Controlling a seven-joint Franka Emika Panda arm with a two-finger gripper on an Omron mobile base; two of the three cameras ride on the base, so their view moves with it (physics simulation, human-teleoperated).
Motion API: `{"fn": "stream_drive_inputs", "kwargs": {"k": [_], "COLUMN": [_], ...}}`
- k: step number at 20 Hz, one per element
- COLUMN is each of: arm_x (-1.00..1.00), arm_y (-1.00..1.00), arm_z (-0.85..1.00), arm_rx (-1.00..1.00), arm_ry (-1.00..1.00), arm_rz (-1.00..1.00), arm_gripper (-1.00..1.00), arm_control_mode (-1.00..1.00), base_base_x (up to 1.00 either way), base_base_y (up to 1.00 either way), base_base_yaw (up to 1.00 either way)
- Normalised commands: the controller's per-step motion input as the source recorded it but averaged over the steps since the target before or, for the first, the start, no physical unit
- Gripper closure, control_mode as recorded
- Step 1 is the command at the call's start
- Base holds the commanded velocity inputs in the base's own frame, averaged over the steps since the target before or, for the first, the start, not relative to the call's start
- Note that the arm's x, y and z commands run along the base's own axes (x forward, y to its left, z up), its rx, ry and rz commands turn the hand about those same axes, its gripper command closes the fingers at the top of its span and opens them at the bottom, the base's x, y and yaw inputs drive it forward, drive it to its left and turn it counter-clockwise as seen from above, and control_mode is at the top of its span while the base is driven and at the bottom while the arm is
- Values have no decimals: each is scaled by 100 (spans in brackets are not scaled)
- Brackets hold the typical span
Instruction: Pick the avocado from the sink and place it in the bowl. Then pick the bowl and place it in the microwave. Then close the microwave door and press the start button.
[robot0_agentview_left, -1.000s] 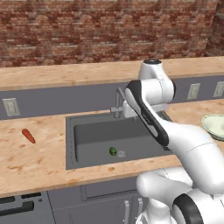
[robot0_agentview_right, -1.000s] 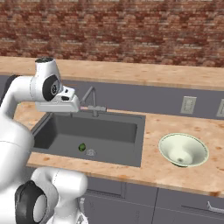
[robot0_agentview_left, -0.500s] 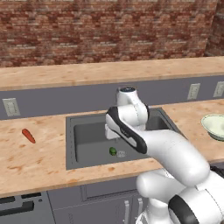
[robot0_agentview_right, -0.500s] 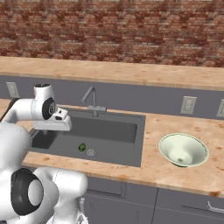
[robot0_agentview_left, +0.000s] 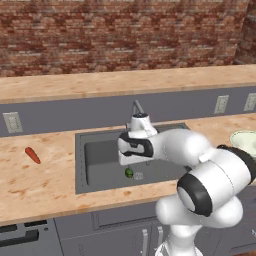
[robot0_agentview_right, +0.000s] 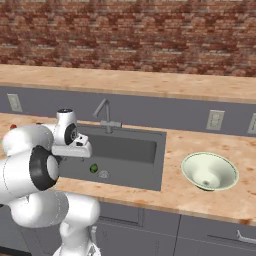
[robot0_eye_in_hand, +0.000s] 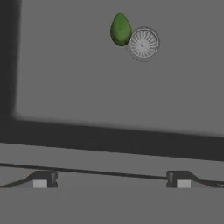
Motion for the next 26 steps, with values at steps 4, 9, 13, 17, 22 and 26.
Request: {"fn": "stream_drive_inputs", "kwargs": {"k": [4, 9, 13, 17, 22, 26], "arm_x": [64, 73, 64, 62, 61, 56], "arm_y": [0, 0, 0, 0, 0, 0], "arm_z": [-49, -54, -62, -65, -53, -46], "arm_rx": [-1, -1, -4, -7, -10, -3], "arm_ry": [11, 11, 7, 4, 0, 0], "arm_rz": [0, 0, 0, 0, 0, 0], "arm_gripper": [-100, -100, -100, -100, -100, -100], "arm_control_mode": [-100, -100, -100, -100, -100, -100], "base_base_x": [0, 0, 0, 0, 0, 0], "base_base_y": [0, 0, 0, 0, 0, 0], "base_base_yaw": [0, 0, 0, 0, 0, 0]}}
